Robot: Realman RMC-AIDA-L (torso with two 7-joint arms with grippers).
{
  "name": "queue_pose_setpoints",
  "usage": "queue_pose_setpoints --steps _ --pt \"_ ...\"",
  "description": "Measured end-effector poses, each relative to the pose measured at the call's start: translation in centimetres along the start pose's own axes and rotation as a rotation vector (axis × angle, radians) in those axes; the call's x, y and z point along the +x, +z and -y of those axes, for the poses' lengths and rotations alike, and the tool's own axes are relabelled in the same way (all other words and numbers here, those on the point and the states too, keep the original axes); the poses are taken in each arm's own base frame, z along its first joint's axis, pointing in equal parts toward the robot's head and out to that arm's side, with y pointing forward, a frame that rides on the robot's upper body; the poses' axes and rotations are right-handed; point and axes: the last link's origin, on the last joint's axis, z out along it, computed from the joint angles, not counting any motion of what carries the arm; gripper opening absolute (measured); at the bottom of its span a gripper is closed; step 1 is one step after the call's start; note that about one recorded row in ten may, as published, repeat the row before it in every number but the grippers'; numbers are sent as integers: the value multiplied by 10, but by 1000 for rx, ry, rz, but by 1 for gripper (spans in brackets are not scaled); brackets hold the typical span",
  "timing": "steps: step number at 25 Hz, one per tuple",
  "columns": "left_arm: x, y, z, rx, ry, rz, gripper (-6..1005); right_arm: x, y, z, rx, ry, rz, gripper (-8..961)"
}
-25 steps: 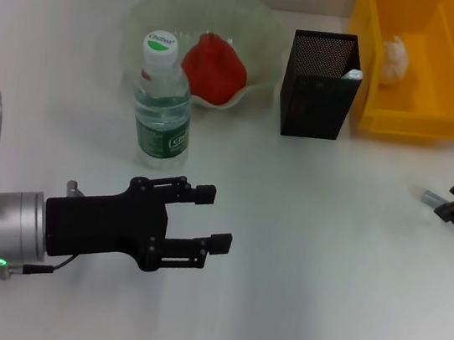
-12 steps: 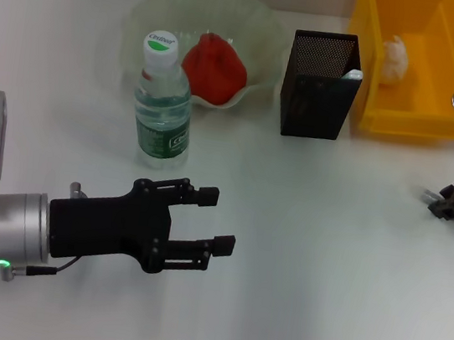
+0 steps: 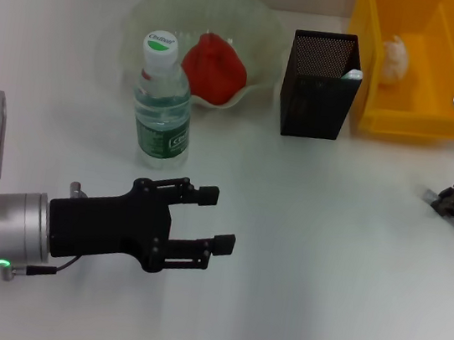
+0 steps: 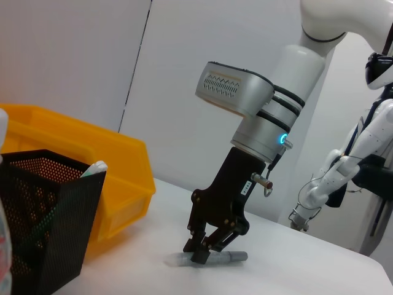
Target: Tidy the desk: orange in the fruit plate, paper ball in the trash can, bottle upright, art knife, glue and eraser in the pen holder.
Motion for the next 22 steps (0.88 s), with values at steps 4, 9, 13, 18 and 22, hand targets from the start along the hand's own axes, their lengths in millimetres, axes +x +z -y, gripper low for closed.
queue_pose_setpoints --steps 4,9,13,18,22 --pt "1 0 0 -2 -1 -5 757 -1 -16 3 -9 24 63 142" --pt "2 0 0 -4 1 -8 757 -8 -56 2 -81 78 283 139" --pt "3 0 0 -5 3 -8 757 -13 -80 6 -108 131 474 136" --pt "5 1 1 -10 7 -9 757 -25 -102 16 -146 238 902 133" --pt "5 2 1 -11 6 -9 757 -34 -82 18 -158 299 1163 132"
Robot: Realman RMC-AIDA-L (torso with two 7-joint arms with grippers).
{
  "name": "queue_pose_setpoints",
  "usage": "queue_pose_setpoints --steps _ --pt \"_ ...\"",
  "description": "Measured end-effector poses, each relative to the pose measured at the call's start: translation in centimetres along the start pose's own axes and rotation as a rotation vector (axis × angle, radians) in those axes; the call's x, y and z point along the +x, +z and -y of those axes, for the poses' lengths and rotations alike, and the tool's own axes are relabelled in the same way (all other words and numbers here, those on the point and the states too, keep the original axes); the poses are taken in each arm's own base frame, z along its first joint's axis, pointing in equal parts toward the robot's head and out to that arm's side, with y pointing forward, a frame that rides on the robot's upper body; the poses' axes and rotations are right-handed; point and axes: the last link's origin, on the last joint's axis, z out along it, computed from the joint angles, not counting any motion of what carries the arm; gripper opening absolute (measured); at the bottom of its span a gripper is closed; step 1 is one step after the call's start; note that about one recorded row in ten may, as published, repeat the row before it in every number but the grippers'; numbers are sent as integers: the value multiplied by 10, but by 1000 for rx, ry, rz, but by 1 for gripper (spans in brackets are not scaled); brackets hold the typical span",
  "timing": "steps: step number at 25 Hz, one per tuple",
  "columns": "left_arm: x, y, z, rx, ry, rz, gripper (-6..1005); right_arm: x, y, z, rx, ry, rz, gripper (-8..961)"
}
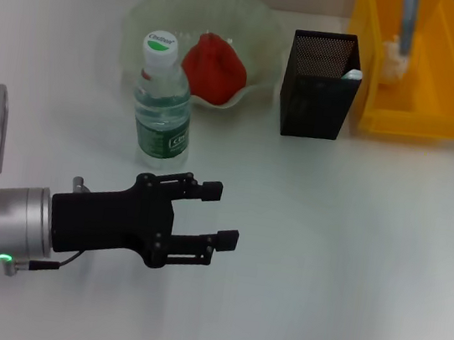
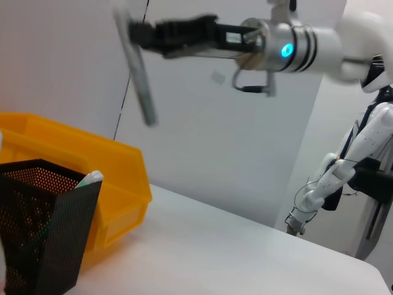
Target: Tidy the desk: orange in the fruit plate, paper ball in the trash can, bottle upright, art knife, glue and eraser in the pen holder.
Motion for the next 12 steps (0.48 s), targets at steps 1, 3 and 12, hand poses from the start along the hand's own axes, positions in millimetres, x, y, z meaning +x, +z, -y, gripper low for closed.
queue_pose_setpoints --steps 1,3,12 --pt "0 0 0 0 0 0 757 6 5 1 -3 14 42 131" --pt "1 0 -1 -10 0 -5 757 20 18 1 -17 62 115 130" --pt "4 2 -3 -32 9 -14 757 72 62 2 105 112 169 162"
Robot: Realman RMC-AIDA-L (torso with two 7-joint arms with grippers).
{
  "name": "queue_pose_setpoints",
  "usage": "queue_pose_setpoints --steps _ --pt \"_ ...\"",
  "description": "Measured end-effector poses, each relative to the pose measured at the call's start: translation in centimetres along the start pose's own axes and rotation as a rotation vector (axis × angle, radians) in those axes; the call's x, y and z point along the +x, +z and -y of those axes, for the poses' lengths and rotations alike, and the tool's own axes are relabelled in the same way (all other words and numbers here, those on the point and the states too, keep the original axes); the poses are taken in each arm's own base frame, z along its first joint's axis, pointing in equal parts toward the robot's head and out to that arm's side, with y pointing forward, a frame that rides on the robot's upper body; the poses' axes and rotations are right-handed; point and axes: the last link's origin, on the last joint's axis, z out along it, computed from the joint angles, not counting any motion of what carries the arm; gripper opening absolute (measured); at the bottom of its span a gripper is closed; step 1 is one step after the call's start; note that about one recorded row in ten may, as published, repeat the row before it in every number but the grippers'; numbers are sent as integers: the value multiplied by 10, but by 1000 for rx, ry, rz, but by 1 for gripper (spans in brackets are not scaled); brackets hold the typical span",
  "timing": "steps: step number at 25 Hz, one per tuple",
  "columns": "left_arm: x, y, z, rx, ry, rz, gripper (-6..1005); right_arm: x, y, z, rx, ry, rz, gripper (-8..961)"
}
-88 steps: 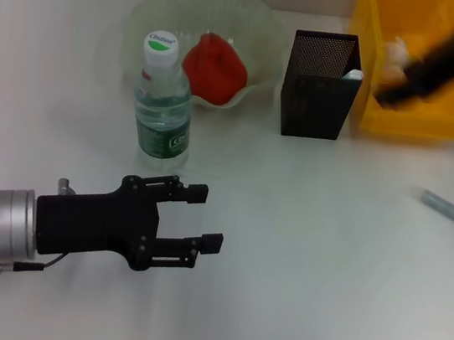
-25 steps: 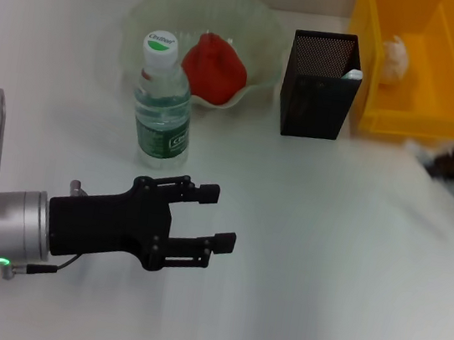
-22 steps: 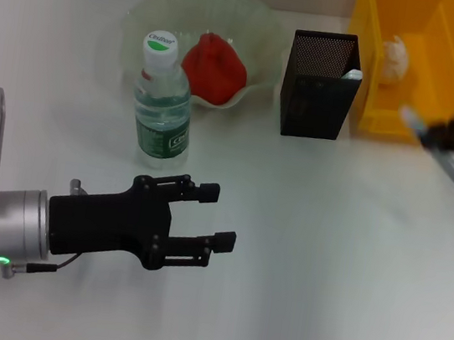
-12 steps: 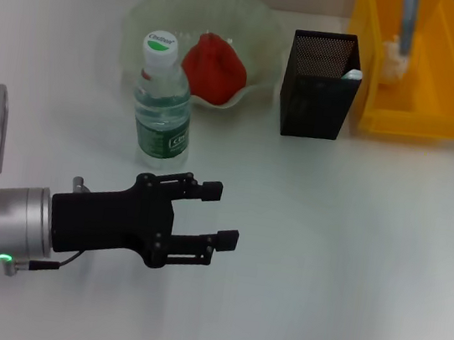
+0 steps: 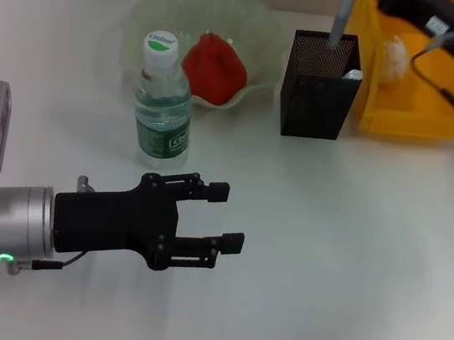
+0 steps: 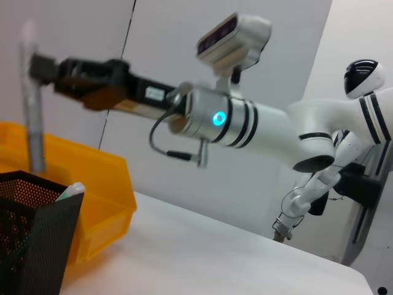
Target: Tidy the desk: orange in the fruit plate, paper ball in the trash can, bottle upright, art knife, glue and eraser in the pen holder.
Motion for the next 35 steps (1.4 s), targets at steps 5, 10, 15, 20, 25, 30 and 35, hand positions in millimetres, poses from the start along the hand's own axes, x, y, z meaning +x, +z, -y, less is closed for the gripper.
queue_pose_setpoints --steps 5,10,15,20,25,30,35 --pt "0 0 0 -2 2 0 757 13 9 -4 13 -3 -55 180" --pt "0 0 0 -2 0 0 757 19 9 -7 -1 -9 -80 197" --pt "1 -3 -3 -10 -4 -22 757 15 -1 -6 -29 15 -53 263" --pt "3 -6 -5 -21 -6 -34 757 3 -29 -9 -121 54 -35 401" --pt "8 -27 -8 -42 -14 -68 757 -6 -90 -26 -323 -53 -92 486" --pt "11 -69 -18 -85 0 -69 757 16 -146 -47 -533 -158 -273 622" --pt "6 -82 -18 -59 -13 -46 762 41 -164 -58 -651 -157 -369 751"
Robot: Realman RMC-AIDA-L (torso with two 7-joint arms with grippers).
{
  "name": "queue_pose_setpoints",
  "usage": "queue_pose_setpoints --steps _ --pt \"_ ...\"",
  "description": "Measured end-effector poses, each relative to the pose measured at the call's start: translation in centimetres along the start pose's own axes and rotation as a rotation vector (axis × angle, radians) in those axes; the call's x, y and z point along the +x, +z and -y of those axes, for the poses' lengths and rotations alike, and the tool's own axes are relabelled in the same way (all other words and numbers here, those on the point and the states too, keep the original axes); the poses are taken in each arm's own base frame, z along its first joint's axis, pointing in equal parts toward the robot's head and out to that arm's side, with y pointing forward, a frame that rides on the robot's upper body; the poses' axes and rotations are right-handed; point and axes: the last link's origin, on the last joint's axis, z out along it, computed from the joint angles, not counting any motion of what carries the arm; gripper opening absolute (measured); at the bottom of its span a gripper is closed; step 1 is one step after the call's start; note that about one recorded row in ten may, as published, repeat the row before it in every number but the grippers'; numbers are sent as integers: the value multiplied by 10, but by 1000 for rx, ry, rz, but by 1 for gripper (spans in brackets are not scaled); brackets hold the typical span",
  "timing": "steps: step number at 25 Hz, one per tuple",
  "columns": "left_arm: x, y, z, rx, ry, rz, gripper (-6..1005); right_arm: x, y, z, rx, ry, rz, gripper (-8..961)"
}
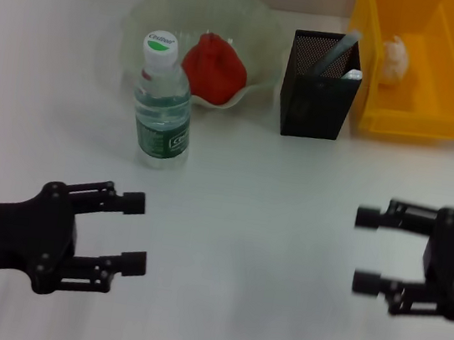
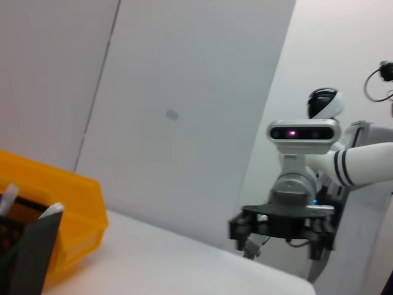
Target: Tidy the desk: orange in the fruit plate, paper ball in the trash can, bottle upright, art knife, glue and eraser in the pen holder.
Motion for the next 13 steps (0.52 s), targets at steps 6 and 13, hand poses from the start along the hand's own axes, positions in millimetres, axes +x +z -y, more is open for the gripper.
queue_pose_setpoints --steps 6,13 --pt "-4 -4 0 4 -1 38 766 5 10 0 -43 16 -27 802" --pt "-3 -5 1 10 0 39 766 3 19 6 -47 8 -27 802"
